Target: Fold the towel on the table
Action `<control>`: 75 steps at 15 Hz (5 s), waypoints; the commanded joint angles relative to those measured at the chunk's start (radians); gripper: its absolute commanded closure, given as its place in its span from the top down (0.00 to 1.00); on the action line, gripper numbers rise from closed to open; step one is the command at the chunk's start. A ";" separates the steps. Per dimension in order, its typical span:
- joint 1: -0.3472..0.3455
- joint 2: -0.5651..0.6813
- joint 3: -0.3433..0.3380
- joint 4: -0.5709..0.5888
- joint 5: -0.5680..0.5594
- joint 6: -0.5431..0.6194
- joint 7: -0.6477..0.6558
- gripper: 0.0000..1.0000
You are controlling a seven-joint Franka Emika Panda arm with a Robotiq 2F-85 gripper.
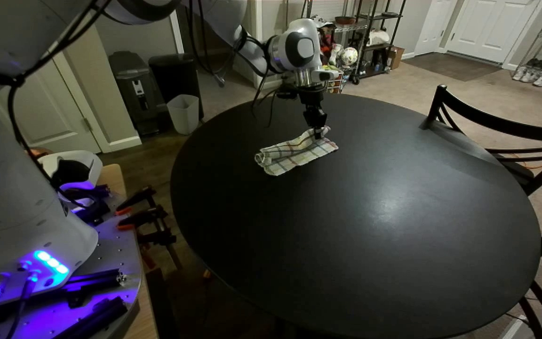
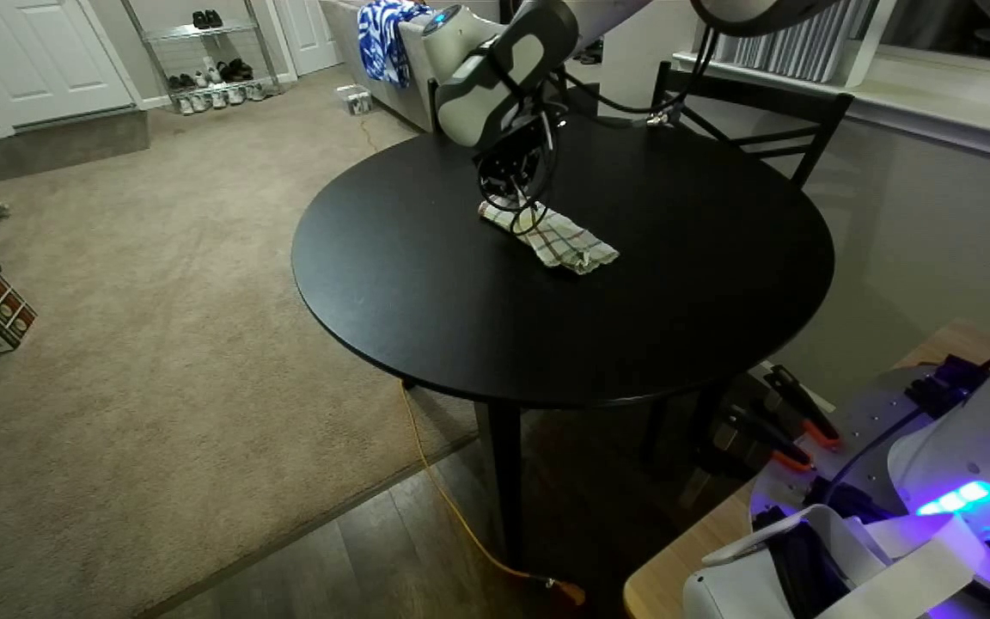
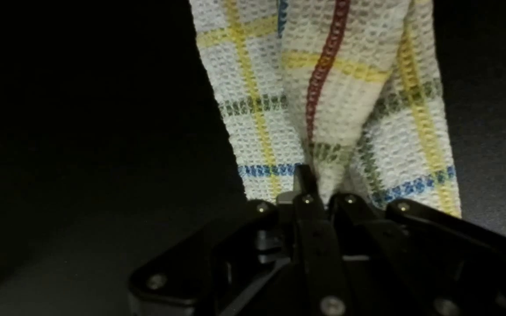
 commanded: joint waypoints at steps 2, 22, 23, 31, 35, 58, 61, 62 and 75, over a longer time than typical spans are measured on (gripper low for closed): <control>0.007 -0.001 -0.011 -0.005 -0.009 -0.037 0.067 0.01; 0.008 0.000 -0.009 -0.013 -0.017 -0.055 0.148 0.87; 0.011 -0.002 -0.012 -0.016 -0.019 -0.053 0.162 0.92; 0.029 -0.044 0.024 -0.076 0.015 -0.145 0.305 1.00; 0.028 -0.083 0.046 -0.145 0.010 -0.123 0.348 1.00; 0.051 -0.277 0.068 -0.495 -0.084 -0.045 0.368 1.00; 0.054 -0.287 0.067 -0.514 -0.090 -0.044 0.376 1.00; 0.056 -0.289 0.066 -0.519 -0.093 -0.042 0.381 1.00; 0.057 -0.371 0.072 -0.602 -0.171 -0.032 0.487 1.00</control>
